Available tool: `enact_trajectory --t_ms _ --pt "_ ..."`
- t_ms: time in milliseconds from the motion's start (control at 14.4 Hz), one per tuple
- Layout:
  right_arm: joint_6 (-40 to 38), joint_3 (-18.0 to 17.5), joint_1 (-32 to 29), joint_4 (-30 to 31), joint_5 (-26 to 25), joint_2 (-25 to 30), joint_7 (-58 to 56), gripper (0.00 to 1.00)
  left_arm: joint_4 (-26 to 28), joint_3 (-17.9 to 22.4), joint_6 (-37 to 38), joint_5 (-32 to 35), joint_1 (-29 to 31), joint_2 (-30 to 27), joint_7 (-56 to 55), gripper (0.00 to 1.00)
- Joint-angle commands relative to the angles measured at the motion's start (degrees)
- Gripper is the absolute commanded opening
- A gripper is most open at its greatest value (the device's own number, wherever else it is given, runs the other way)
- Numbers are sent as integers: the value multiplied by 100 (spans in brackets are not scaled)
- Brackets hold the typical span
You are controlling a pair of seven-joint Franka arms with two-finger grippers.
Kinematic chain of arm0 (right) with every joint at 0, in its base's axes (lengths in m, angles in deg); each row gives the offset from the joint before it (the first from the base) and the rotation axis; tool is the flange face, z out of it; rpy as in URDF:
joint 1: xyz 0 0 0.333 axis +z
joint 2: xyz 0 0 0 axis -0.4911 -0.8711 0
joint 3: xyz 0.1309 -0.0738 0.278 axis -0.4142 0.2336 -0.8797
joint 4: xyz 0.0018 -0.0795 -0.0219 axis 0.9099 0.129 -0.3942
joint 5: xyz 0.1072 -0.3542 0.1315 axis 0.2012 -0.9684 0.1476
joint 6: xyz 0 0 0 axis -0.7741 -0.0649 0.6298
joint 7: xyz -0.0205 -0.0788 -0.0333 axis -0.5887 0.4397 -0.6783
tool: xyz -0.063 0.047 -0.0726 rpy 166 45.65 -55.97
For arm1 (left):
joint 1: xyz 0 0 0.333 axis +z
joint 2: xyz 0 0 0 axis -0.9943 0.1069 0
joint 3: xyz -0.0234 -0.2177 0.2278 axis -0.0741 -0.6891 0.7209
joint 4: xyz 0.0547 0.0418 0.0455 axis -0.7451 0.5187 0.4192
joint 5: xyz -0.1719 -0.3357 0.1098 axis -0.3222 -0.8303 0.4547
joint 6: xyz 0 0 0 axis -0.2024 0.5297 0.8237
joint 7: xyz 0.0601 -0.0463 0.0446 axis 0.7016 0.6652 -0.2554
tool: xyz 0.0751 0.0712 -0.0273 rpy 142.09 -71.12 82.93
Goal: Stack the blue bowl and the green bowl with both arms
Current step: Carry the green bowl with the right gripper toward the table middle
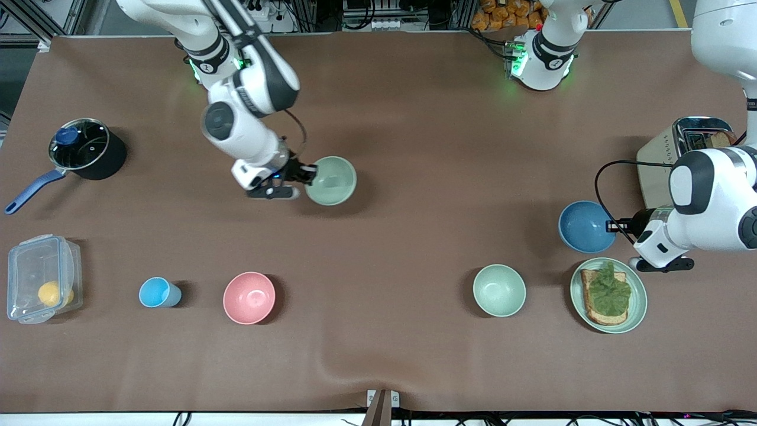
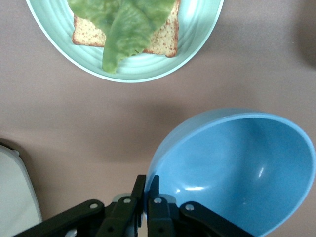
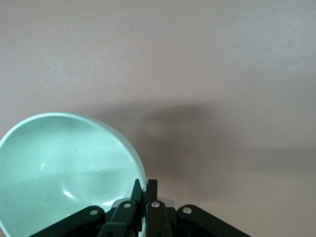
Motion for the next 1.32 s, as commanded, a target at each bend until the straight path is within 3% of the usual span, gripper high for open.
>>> enact_trajectory --t_ms 0,487,835,905,1044,1253 --pt "235 72 441 -153 101 -290 564 0 -94 6 128 -17 -14 -27 28 0" --pt "1104 90 1128 -417 66 -1010 1435 0 -94 6 128 -8 -14 -9 54 0" --pt "1150 116 1295 -601 39 -1239 1708 0 -94 6 128 -17 -14 0 46 0" --pt "1150 116 1287 -619 39 -1248 1708 9 -94 6 128 -8 -14 0 46 0" --pt "1150 116 1295 -619 48 -1257 1708 54 -103 6 128 -17 -14 0 37 0" --pt "1141 116 1269 -672 48 -1292 1857 74 -103 6 128 -34 -14 -18 2 0"
